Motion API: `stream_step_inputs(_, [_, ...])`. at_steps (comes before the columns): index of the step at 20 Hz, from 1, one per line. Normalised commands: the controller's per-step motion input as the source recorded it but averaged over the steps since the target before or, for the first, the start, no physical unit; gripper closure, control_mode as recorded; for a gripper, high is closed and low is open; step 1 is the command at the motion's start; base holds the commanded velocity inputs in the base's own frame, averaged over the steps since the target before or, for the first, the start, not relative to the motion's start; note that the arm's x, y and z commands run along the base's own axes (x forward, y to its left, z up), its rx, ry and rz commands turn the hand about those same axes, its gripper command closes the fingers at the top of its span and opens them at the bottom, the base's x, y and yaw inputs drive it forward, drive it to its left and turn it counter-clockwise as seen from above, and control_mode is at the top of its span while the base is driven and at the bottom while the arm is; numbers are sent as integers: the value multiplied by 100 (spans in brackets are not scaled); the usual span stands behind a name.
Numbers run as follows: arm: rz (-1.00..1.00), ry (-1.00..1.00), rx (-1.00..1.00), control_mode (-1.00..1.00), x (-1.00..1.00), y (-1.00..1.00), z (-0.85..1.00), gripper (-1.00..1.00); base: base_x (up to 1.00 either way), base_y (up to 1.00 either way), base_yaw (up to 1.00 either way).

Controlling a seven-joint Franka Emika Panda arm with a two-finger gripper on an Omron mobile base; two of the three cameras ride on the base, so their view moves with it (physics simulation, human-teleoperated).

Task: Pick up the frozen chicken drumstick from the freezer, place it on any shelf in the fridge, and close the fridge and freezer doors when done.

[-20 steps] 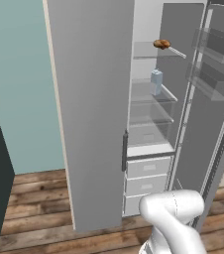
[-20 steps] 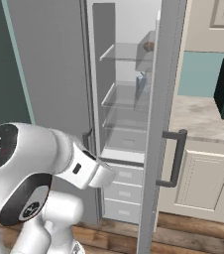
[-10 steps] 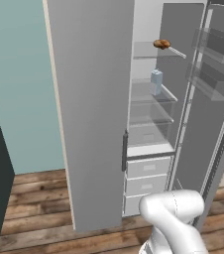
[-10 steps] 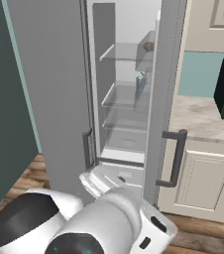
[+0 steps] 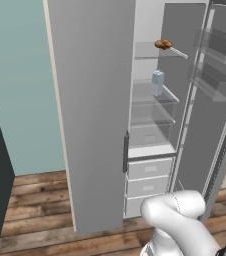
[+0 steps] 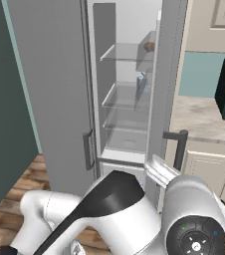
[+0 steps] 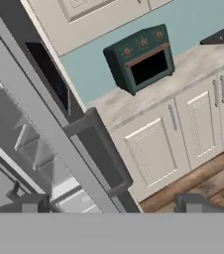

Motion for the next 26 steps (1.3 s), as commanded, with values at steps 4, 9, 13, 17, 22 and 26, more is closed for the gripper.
stream_step_inputs(4, [0,0,0,-100,83,-38,-38,-100,0,0,0])
stream_step_inputs(9, [0,0,1,-100,88,-38,-14,-100,0,0,0])
stream_step_inputs(13, [0,0,5,-100,87,-36,-9,-100,0,0,0])
stream_step_inputs(17, [7,0,5,-100,60,-52,-14,-100,0,0,0])
stream_step_inputs(22, [13,0,5,-100,62,-60,-3,-100,0,0,0])
stream_step_inputs(26, [7,0,7,-100,93,-38,0,-100,0,0,0])
